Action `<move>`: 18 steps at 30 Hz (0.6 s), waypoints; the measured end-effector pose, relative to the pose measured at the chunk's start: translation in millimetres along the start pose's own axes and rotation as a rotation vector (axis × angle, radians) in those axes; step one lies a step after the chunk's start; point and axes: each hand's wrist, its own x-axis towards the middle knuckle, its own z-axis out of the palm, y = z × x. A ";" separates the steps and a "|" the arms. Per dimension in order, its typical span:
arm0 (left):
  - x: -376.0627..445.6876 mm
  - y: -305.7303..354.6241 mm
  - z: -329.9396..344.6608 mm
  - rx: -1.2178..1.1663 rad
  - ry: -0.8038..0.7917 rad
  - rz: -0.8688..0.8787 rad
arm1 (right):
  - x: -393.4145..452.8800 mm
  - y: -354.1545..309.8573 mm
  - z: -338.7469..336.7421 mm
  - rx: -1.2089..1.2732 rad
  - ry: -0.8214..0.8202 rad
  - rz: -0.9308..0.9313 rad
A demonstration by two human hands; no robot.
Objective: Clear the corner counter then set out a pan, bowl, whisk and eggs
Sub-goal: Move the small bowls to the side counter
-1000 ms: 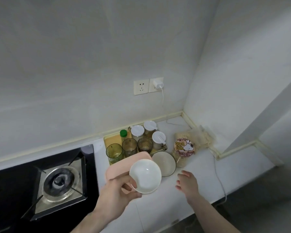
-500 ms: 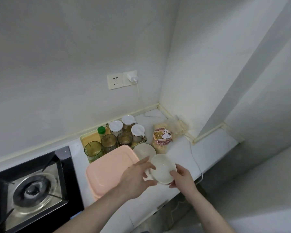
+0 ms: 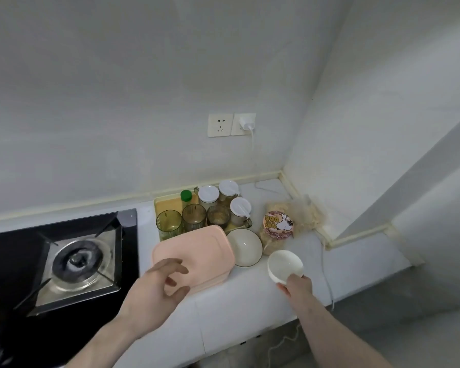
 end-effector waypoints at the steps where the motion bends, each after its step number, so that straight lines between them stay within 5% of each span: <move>1: -7.1 -2.5 -2.0 -0.023 0.022 -0.025 | 2.9 -1.6 3.5 -0.005 -0.006 0.012; 18: -115.8 -16.9 3.6 -0.140 0.234 -0.354 | 27.4 29.5 23.3 -0.146 0.056 -0.021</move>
